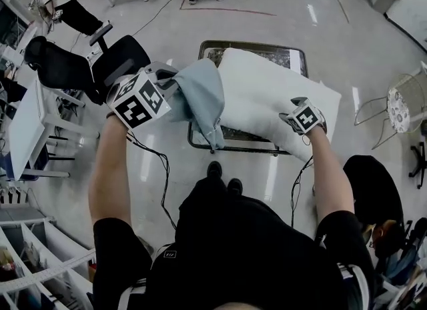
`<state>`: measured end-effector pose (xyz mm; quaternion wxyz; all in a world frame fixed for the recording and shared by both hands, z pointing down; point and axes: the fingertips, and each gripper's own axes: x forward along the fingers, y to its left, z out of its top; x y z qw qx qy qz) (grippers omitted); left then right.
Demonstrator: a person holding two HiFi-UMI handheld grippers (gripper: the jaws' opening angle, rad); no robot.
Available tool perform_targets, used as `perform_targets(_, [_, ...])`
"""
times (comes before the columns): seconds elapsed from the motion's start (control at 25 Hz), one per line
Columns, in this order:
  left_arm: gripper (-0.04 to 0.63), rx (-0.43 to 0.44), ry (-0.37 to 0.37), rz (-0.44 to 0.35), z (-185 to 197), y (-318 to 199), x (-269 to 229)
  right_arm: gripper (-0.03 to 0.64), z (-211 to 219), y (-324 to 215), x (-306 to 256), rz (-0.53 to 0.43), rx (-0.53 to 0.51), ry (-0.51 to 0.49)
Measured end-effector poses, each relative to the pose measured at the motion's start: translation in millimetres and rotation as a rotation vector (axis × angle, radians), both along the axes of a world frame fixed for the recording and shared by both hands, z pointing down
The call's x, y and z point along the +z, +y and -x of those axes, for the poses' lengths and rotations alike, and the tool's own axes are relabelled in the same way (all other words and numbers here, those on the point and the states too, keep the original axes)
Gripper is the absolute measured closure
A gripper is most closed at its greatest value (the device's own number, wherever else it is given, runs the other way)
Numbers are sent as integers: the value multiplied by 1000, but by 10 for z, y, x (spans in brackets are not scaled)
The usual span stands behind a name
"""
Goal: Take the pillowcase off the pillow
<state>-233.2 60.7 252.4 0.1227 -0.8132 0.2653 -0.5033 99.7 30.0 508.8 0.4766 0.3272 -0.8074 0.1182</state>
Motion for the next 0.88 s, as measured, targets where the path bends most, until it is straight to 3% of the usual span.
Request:
perform_targets(0.36, [578, 155, 170, -131, -837, -417, -844, 302, -66, -174, -445, -82, 87, -116])
perform_targets(0.68, [578, 321, 225, -175, -1468, -947, -1042, 306, -68, -637, -895, -184, 158, -165])
perform_targets(0.88, [578, 403, 278, -184, -1832, -1262, -1025, 310, -331, -809, -1086, -234, 261, -169])
